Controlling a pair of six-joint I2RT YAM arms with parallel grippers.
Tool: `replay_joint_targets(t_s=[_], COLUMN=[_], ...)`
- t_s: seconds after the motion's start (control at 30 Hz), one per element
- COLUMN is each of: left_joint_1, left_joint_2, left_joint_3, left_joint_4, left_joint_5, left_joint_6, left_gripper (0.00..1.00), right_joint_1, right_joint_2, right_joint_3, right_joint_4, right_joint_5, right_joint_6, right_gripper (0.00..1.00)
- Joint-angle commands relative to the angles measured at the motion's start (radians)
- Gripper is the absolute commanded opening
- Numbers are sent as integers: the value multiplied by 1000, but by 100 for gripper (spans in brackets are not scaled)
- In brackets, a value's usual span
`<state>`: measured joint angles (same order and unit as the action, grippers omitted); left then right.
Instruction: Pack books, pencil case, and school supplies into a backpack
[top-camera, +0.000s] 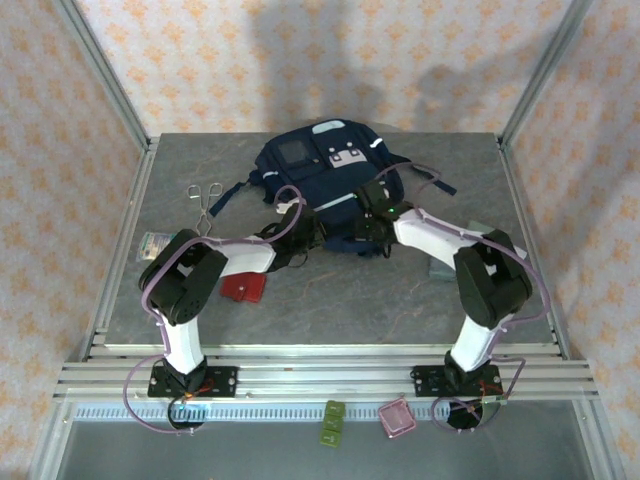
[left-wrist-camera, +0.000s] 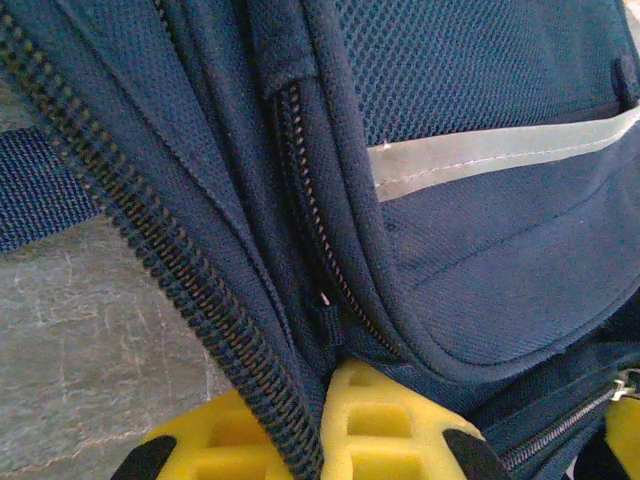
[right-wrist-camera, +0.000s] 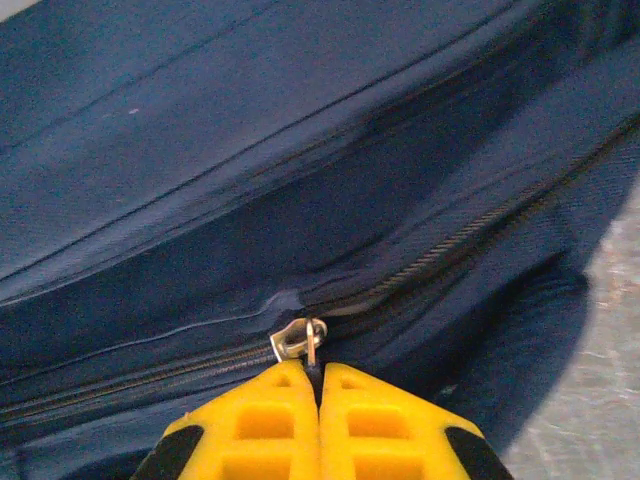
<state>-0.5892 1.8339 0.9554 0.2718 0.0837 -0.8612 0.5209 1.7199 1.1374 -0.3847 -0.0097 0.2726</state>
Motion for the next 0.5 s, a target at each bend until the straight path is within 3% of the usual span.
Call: replay_joint_targets(t_s=[0.0, 0.17, 0.3, 0.47], left_joint_1=[9, 9, 15, 94], left_joint_2=[-67, -117, -157, -175], left_joint_3=[-11, -1, 15, 21], left_joint_4=[-53, -97, -158, -172], left_joint_5=[-53, -56, -95, -114], left_joint_6=[94, 159, 242, 301], left_gripper=[0, 0, 0, 0], right_joint_1=[-38, -5, 77, 168], right_joint_2=[-79, -163, -238, -267], right_joint_3=[-65, -143, -198, -238], right_joint_4=[13, 39, 75, 181], right_joint_5=[107, -13, -99, -258], right_joint_6=[4, -15, -2, 61], right_gripper=[0, 0, 0, 0])
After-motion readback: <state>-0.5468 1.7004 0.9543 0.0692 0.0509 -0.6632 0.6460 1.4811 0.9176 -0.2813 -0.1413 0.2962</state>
